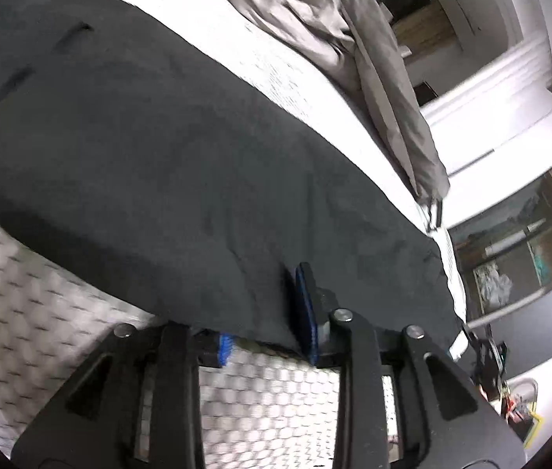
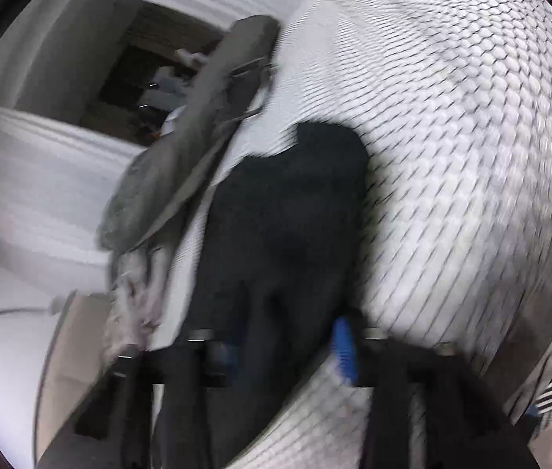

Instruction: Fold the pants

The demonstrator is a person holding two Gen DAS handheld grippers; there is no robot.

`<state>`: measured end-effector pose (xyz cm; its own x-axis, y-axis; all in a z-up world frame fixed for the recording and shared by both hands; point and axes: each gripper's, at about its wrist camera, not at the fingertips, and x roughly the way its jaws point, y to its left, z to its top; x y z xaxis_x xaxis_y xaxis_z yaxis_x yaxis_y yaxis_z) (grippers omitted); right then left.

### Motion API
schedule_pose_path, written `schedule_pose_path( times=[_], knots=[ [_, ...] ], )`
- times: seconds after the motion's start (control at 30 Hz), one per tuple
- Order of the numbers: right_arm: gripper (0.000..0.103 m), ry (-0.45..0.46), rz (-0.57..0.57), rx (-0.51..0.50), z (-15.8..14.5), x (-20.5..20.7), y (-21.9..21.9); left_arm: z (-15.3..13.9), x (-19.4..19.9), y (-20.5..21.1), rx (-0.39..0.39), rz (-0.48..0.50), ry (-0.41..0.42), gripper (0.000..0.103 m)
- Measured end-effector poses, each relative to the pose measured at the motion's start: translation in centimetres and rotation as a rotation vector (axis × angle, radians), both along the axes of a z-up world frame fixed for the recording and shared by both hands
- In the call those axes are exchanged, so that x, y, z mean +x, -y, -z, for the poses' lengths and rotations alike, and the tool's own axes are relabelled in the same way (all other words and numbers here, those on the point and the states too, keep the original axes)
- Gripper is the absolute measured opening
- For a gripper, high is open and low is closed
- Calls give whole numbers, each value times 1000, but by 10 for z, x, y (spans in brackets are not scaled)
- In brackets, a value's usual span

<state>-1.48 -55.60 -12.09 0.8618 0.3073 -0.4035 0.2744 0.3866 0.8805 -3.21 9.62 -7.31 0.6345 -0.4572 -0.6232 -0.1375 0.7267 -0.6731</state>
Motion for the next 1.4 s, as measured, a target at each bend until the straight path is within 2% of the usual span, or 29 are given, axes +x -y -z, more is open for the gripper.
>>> schedule_pose_path(
  times=[0.07,0.13,0.23,0.27,0.3,0.33,0.4,0.43,0.5,0.53,0.57,0.67,0.7,0.77,0.83,0.9,0.97,1.07,1.1,1.17,1.23,1.27,1.3,1.33,1.37,1.4],
  knots=[
    [60,26,-83,28,1,2,-18,-3,-2,-11,37,-49,13,33],
    [60,-5,-144,27,8,9,-37,-4,0,-24,112,-124,17,33],
    [58,-30,-145,-59,4,23,-53,0,7,-47,147,-203,-5,12],
    [41,-37,-145,-93,-1,28,-55,0,9,-51,135,-195,-2,8],
    [15,-54,-130,-157,-9,32,-54,-1,8,-55,123,-192,8,8],
    [12,-52,-108,-202,-15,27,-51,-7,5,-58,143,-198,26,8],
    [11,-62,-34,-223,-15,31,-41,-12,2,-59,189,-179,45,11],
    [12,-85,-16,-222,-13,30,-35,-8,4,-63,198,-156,12,16],
    [12,-132,-13,-147,3,16,-25,1,8,-74,141,-138,-25,17],
    [12,-125,-18,-95,9,21,-23,3,7,-82,97,-136,-19,17],
    [13,-113,-19,-54,14,19,-20,1,8,-85,97,-131,-19,19],
    [15,-99,-29,-36,13,26,-16,-5,2,-98,153,-144,7,32],
    [17,-97,-37,-45,13,22,-15,-6,1,-104,161,-156,12,33],
    [18,-100,-46,-63,13,17,-15,-3,-3,-121,144,-170,17,33],
    [18,-100,-49,-62,9,24,-20,-3,-8,-136,172,-219,31,33],
    [18,-98,-46,-49,10,24,-17,-1,-14,-151,191,-274,27,25],
    [18,-98,-46,-50,13,19,-14,3,-16,-161,178,-278,23,18],
    [18,-99,-46,-58,15,12,-9,1,-14,-168,172,-265,11,19],
    [18,-99,-45,-57,14,14,-9,0,-10,-172,165,-260,4,23],
    [18,-98,-43,-49,15,14,-9,-4,2,-182,164,-259,-31,45],
    [19,-98,-41,-47,15,15,-9,-5,10,-196,155,-286,-40,52],
    [19,-98,-41,-50,15,16,-10,-3,11,-201,163,-301,-39,52],
    [19,-99,-41,-54,15,17,-11,0,14,-207,169,-320,-40,49],
    [19,-100,-41,-58,15,18,-11,8,14,-216,163,-355,-52,24],
    [19,-100,-41,-61,15,19,-11,10,12,-223,158,-384,-63,15],
    [19,-101,-41,-64,14,19,-12,9,11,-229,135,-388,-56,11]
  ],
)
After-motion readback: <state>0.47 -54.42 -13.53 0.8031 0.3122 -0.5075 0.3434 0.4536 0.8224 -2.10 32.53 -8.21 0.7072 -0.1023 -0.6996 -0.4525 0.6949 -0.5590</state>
